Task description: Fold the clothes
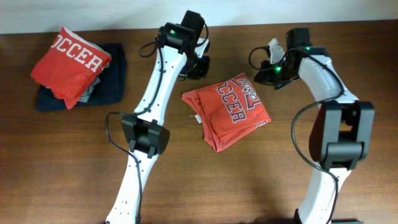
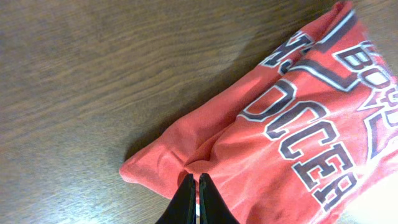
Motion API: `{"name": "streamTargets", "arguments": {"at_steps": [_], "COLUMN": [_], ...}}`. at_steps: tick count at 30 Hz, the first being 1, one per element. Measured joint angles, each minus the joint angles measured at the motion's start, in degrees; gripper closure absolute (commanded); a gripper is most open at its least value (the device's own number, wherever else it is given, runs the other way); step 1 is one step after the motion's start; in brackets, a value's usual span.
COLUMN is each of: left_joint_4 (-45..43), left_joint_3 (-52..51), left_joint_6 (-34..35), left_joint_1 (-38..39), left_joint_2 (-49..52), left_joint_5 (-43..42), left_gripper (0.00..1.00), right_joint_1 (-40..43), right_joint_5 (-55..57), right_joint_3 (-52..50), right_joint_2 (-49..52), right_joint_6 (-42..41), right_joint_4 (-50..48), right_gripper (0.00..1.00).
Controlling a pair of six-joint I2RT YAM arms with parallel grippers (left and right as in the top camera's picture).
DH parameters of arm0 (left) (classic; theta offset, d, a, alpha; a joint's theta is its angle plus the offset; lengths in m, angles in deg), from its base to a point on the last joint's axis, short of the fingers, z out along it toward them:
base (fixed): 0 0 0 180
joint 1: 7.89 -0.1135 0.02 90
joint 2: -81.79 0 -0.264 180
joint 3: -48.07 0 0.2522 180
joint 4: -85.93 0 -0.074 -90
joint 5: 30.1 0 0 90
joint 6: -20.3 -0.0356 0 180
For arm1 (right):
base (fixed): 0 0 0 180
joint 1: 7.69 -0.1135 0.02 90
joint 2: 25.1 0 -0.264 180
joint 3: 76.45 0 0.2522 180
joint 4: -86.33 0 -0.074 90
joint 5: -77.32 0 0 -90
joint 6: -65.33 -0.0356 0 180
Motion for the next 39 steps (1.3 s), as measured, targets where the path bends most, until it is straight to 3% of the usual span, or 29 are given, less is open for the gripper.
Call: {"name": "streamTargets", "arguments": {"at_steps": [14,22,23,26,28,34,39], "left_joint_4": [0.9,0.1,0.7,4.9,5.2,5.2,5.3], "left_joint_3": [-2.1,5.4,5.8,6.5,7.0,6.8,6.8], "left_joint_6": [1.9,4.2,5.1,7.9,8.7,9.2,9.8], "left_joint_1": [-0.2,-3.1,-3.5,-4.7,-4.9,-2.1,0.7], "left_joint_2": [8.7,7.1,5.8,1.6,-0.7,-2.1,-3.0], "left_joint_5": [-1.8,-2.2,-2.2,-2.4,-4.0,-7.1,-4.5], "left_gripper": [0.99,0.99,0.99,0.71,0.66,0.66,0.56], "right_joint_1": [-3.2,-3.1,-2.9,-1.8,0.0,8.1,15.0], "right_joint_5": [0.5,0.7,0.9,1.5,2.4,5.2,7.1], "right_joint_3": [-0.2,8.7,10.5,15.3,17.2,18.1,18.1], "right_joint_2": [5.4,5.4,5.3,5.0,4.6,3.9,3.9], "right_joint_6": [-0.9,-0.9,-1.0,-1.0,-0.8,-0.2,-0.2], "right_joint_4": [-1.4,6.1,7.8,14.3,18.0,24.2,26.8], "right_gripper": [0.95,0.80,0.76,0.60,0.38,0.02,0.01]}}
